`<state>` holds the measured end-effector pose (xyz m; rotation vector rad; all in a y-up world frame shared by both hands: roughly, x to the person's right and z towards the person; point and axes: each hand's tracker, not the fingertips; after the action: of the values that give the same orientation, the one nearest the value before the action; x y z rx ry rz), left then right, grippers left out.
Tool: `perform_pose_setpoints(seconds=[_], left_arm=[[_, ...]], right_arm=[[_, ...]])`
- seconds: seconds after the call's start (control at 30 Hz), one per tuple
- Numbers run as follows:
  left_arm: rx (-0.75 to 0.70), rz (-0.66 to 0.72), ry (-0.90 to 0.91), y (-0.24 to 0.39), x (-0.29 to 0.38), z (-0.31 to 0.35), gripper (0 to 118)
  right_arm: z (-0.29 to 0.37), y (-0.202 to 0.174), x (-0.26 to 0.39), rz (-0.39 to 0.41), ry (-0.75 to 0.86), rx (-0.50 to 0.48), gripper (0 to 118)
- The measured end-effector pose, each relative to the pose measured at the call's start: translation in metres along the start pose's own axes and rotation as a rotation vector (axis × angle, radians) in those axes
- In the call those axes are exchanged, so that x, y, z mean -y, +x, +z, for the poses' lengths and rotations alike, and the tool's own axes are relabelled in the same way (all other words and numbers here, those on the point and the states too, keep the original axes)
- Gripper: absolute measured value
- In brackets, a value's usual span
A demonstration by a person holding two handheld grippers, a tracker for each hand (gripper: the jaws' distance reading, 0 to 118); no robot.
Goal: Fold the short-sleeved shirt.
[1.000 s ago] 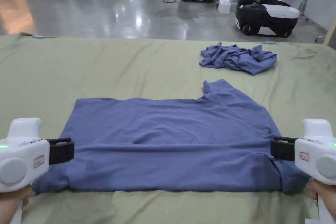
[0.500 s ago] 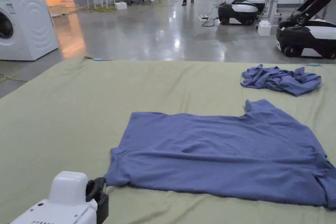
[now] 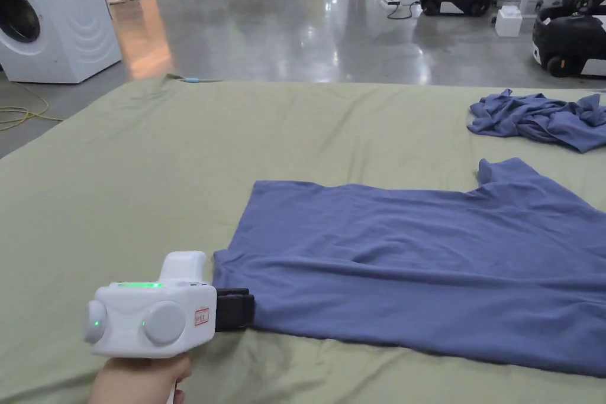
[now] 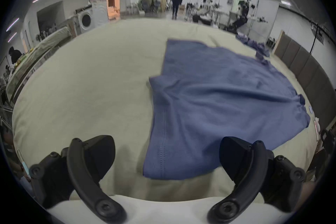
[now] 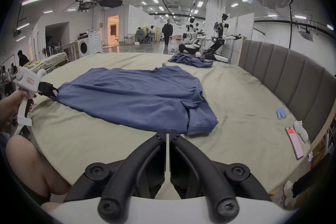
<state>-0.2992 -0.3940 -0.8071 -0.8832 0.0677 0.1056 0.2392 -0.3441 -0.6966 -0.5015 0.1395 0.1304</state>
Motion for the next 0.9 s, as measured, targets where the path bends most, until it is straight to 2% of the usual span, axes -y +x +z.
perform_pose_setpoints(seconds=[0.03,0.07,0.1,0.13,0.17,0.2,0.23,0.3,0.33,0.37,0.4,0.43,0.47,0.5,0.53,0.57,0.63,0.67,0.7,0.73,0.77,0.8,0.83,0.87,0.9], left_arm=[[-0.043,0.012,-0.046,0.000,-0.002,-0.007,116],[-0.040,0.012,-0.090,-0.002,-0.003,-0.013,106],[-0.034,0.015,-0.052,0.002,-0.005,-0.008,105],[-0.038,-0.036,-0.062,0.006,-0.008,-0.004,96],[-0.045,-0.110,-0.019,0.013,-0.009,0.003,75],[-0.039,-0.173,-0.011,0.020,-0.007,0.008,25],[-0.013,-0.189,0.008,0.025,-0.005,0.013,8],[-0.058,-0.211,0.014,0.033,-0.002,0.015,7],[-0.036,-0.197,0.022,0.032,-0.001,0.017,7],[-0.032,-0.196,0.019,0.032,0.001,0.022,7],[-0.033,-0.199,0.037,0.032,0.002,0.026,7],[-0.036,-0.201,0.061,0.031,0.002,0.030,7],[-0.031,-0.201,0.058,0.030,0.001,0.033,7],[-0.027,-0.191,0.054,0.030,-0.001,0.036,7],[-0.019,-0.181,0.061,0.030,0.000,0.038,7],[-0.020,-0.186,0.069,0.032,0.001,0.039,7],[-0.027,-0.221,0.070,0.040,0.002,0.041,7],[-0.031,-0.222,0.067,0.042,0.002,0.040,7],[-0.029,-0.218,0.063,0.042,0.002,0.039,7],[-0.023,-0.212,0.053,0.042,0.002,0.037,7],[-0.025,-0.210,0.042,0.040,0.001,0.033,7],[-0.025,-0.218,0.032,0.040,0.001,0.032,7],[-0.030,-0.229,0.032,0.040,0.001,0.032,7],[-0.033,-0.237,0.028,0.040,0.001,0.033,7],[-0.026,-0.235,0.026,0.037,0.000,0.033,7]], right_arm=[[-0.004,0.000,0.000,-0.009,-0.013,-0.006,5],[-0.006,0.000,0.000,-0.015,-0.015,-0.010,5],[-0.008,-0.001,0.000,-0.013,-0.015,-0.010,5],[-0.008,0.000,0.000,-0.012,-0.017,-0.013,5],[-0.010,0.000,0.000,-0.012,-0.019,-0.020,5],[-0.013,0.002,-0.001,-0.013,-0.022,-0.025,5],[-0.017,0.003,-0.001,-0.015,-0.026,-0.025,5],[-0.030,0.015,0.000,-0.032,-0.045,-0.020,5],[-0.035,0.019,-0.001,-0.023,-0.054,0.005,5],[-0.042,0.026,0.000,0.027,-0.057,0.045,5],[-0.049,0.034,-0.001,0.030,-0.083,0.070,5],[-0.059,0.045,-0.002,0.004,-0.128,0.060,7],[-0.072,0.059,-0.005,-0.031,-0.190,-0.008,23],[-0.081,0.067,-0.007,-0.056,-0.234,-0.011,70],[-0.090,0.076,-0.009,-0.068,-0.253,0.011,106],[-0.102,0.082,-0.009,-0.067,-0.262,0.023,118],[-0.116,0.088,-0.010,-0.067,-0.237,0.031,114],[-0.129,0.090,-0.010,-0.119,-0.325,0.021,111],[-0.139,0.091,-0.010,-0.120,-0.420,0.016,96],[-0.146,0.092,-0.007,-0.110,-0.438,-0.021,92],[-0.145,0.092,-0.006,-0.106,-0.437,-0.053,74],[-0.139,0.092,-0.011,-0.095,-0.400,-0.034,74],[-0.134,0.094,-0.017,-0.069,-0.373,-0.085,65],[-0.127,0.097,-0.020,-0.045,-0.322,-0.060,54],[-0.122,0.099,-0.022,-0.052,-0.289,-0.063,7]])
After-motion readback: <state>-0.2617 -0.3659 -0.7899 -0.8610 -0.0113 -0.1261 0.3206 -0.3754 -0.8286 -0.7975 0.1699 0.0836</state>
